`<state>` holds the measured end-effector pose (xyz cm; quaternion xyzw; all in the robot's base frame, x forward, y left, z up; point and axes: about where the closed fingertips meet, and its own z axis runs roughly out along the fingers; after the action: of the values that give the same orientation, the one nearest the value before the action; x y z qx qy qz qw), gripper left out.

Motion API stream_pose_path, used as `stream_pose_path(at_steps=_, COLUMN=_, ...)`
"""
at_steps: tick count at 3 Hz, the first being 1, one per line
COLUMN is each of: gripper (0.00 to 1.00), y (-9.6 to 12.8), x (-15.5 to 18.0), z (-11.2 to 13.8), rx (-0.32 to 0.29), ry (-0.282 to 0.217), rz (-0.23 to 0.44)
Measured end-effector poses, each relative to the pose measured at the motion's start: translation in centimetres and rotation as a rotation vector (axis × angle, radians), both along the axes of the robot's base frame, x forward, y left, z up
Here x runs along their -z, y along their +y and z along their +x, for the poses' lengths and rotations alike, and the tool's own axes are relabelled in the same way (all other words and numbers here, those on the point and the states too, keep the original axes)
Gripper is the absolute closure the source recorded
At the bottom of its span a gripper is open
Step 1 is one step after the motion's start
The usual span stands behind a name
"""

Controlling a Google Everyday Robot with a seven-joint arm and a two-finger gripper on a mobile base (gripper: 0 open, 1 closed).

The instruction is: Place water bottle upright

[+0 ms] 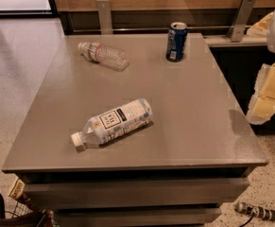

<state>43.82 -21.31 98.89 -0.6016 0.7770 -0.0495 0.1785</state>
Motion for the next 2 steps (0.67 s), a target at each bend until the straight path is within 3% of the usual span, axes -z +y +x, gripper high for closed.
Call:
stream_pose_path(at_steps=1, gripper=0.0, y=0.0, x=0.0, z=0.0, rx=0.0, ry=0.0, rz=0.0)
stream_pose_path(at_steps=2, gripper=0.0, y=1.2, x=-0.9, z=2.1, rx=-0.017, ry=-0.042, rz=0.028)
